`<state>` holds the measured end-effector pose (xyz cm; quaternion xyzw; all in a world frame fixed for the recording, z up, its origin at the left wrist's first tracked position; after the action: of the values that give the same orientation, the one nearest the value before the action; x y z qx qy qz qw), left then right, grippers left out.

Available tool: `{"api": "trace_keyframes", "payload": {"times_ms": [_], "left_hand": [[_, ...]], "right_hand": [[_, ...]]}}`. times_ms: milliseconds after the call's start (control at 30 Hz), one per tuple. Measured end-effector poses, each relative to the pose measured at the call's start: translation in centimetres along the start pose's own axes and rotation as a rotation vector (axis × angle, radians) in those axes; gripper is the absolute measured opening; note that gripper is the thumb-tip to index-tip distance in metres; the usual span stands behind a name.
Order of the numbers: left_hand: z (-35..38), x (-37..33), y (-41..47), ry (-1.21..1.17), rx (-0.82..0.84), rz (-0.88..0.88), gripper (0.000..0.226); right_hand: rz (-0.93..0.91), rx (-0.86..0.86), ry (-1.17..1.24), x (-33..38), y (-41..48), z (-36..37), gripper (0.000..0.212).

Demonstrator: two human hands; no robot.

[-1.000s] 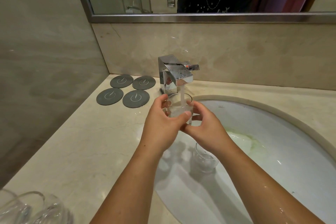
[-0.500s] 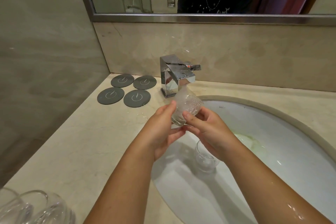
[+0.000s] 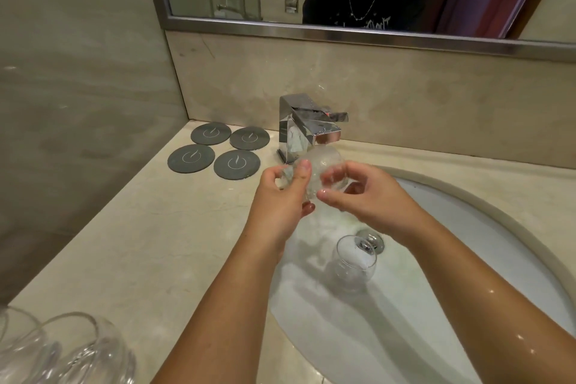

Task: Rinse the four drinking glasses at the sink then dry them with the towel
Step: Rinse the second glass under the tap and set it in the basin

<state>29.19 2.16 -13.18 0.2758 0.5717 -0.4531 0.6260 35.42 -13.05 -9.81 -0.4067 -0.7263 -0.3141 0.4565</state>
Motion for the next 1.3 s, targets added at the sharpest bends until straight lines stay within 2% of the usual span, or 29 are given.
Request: {"api": "trace_keyframes", "payload": {"times_ms": [67,200,300,433,567,633,733,867,1000,1067,1133,1233,1300], "left_hand": [[-0.3,-0.7,0.1,0.053,-0.004,0.057,0.044],[-0.3,-1.0,0.0,0.097,0.035,0.081,0.039],[0.1,-0.6,0.1,0.118,0.073,0.067,0.043],[0.3,-0.3,0.3,0.024,0.093,0.042,0.040],[0.4,-0.4,0.4,0.015,0.100,0.049,0.037],[0.4,-0.1,0.5,-0.011,0.101,0.007,0.037],[0.6,0.2,0.5,-0.085,0.116,-0.086,0.030],[1.0,0.8,0.1,0.007,0.150,-0.123,0.041],[0.2,0.2,0.3,0.075,0.041,-0.018,0.028],[-0.2,-0.3,0.4,0.071,-0.005,0.016,0.020],[-0.5,-0.5,0.3,0.062,-0.029,0.026,0.018],[-0.5,-1.1,0.1,0.041,-0.035,0.051,0.018],[-0.2,-1.3,0.0,0.051,-0.023,0.076,0.015]], "right_hand": [[0.045,0.129,0.011,-0.3,0.3,0.7,0.021],[0.137,0.218,0.094,-0.9,0.7,1.4,0.018],[0.166,0.283,0.184,-0.6,0.7,2.5,0.035],[0.141,0.191,0.289,-0.4,1.2,2.2,0.043],[0.132,0.153,0.404,-0.5,0.9,2.7,0.030],[0.129,0.120,0.481,-0.6,0.8,2.5,0.022],[0.141,0.087,0.564,-1.3,0.5,2.5,0.021],[0.151,0.090,0.586,-1.9,-0.1,2.9,0.026],[0.160,-0.035,0.466,-2.4,-0.2,2.3,0.023],[0.167,-0.144,0.424,-2.6,-0.4,1.7,0.031],[0.189,-0.223,0.390,-3.1,-0.6,1.4,0.050],[0.245,-0.174,0.552,-3.9,-0.6,2.4,0.066],[0.327,-0.070,0.662,-4.4,-0.9,3.6,0.065]]}}
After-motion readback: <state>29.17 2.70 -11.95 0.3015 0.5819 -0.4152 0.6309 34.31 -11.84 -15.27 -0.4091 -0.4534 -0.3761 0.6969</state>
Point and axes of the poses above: each hand's wrist, its own y-axis towards the middle knuckle, its own z-axis out of the palm, x = y × z, the point moved 10 cm from there along y, towards the middle knuckle, and after that the axes turned 1 degree about -x, right-handed, at the moved point
